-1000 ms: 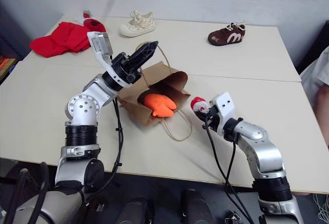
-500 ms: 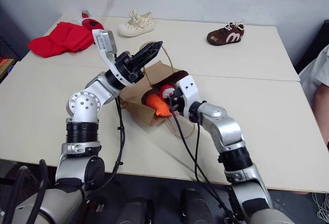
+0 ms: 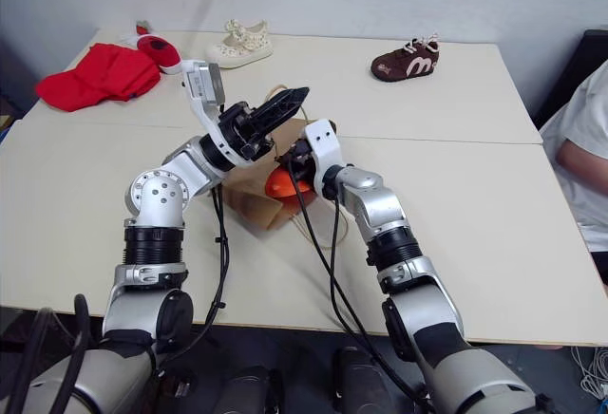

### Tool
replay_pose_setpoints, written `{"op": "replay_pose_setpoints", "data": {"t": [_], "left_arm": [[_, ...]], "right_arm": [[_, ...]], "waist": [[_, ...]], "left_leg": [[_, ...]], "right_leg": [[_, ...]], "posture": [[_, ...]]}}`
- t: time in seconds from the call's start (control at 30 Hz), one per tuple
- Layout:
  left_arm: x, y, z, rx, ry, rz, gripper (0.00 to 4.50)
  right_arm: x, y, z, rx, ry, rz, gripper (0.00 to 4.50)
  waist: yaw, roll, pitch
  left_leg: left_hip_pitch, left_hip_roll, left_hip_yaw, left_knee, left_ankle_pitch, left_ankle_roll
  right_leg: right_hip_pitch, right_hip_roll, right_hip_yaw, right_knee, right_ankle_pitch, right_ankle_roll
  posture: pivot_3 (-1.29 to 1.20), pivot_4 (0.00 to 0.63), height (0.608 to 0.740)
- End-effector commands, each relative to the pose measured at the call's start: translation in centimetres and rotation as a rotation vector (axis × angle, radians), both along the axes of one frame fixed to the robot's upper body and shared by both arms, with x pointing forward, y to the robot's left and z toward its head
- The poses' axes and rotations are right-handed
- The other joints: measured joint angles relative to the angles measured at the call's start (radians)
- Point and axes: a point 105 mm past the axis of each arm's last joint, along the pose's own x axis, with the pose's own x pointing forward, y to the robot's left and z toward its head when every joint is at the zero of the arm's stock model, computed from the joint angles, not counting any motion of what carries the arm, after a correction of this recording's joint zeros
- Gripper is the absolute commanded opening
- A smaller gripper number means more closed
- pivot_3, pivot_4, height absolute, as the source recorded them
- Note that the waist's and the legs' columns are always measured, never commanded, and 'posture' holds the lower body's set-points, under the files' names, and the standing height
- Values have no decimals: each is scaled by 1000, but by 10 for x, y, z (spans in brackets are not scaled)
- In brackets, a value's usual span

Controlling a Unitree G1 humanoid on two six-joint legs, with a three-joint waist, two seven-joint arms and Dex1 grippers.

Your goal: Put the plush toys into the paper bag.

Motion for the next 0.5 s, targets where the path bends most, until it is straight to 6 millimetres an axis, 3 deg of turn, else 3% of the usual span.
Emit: {"op": "replay_pose_setpoints", "data": {"t": [0.03,0.2,0.3,0.5], "left_arm": [[-3,8,9,-30,-49,16,0],[-1,16,9,-45,-53,49,0],[0,20,8,-54,-48,60,0],[-1,18,7,-59,-47,61,0]], "right_arm": [[-15,1,21,47,-75,105,2547],[-49,-26,30,107,-31,205,4398],[-65,-42,38,181,-7,266,4461],[-70,-72,32,207,12,216,4461]], "waist": [[1,0,0],[14,0,0],[16,0,0],[15,0,0]], "left_leg": [[0,0,0,0,0,0],[-2,0,-2,0,0,0],[-2,0,-2,1,0,0],[-2,0,-2,1,0,0]], "right_leg": [[0,0,0,0,0,0],[0,-1,-1,-1,0,0],[0,-1,-2,-1,0,0],[0,0,-2,-1,0,0]], "posture": [[0,150,740],[0,150,740],[0,150,740],[0,150,740]]}}
